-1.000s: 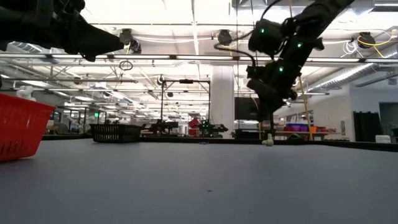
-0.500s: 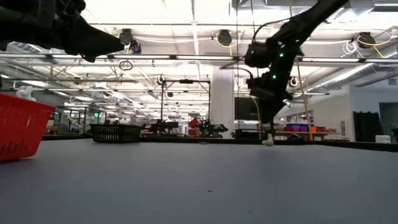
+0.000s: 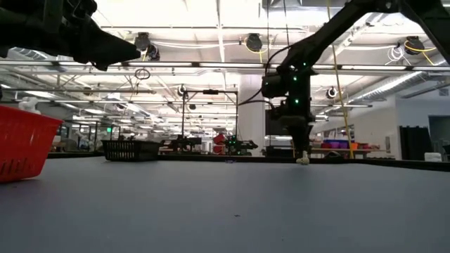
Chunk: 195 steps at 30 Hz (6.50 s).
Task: Sort Halloween decoration
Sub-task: Put the white skull toy into the black bin
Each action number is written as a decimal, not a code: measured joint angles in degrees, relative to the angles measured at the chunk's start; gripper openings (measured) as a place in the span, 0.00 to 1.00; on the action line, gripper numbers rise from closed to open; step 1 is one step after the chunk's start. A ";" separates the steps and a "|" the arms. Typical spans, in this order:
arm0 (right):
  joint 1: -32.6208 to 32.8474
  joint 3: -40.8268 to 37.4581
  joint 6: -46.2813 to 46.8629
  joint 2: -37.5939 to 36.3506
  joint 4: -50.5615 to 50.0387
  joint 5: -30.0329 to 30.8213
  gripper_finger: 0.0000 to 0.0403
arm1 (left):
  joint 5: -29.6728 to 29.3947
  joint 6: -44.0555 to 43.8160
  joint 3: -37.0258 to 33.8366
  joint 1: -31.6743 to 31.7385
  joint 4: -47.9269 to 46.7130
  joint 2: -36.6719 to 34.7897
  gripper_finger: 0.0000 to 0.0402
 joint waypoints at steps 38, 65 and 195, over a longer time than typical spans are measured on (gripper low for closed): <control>-4.52 0.47 -3.89 6.30 1.09 -3.49 0.36 | 0.04 0.04 -0.02 0.00 0.05 0.00 0.32; -2.93 10.96 -5.58 7.78 -7.05 -1.02 0.10 | -0.02 0.11 -0.04 0.00 0.01 -0.01 0.32; 21.64 25.13 21.29 21.23 63.56 -11.64 0.15 | -2.86 3.32 -0.04 -0.02 -12.93 -27.63 0.32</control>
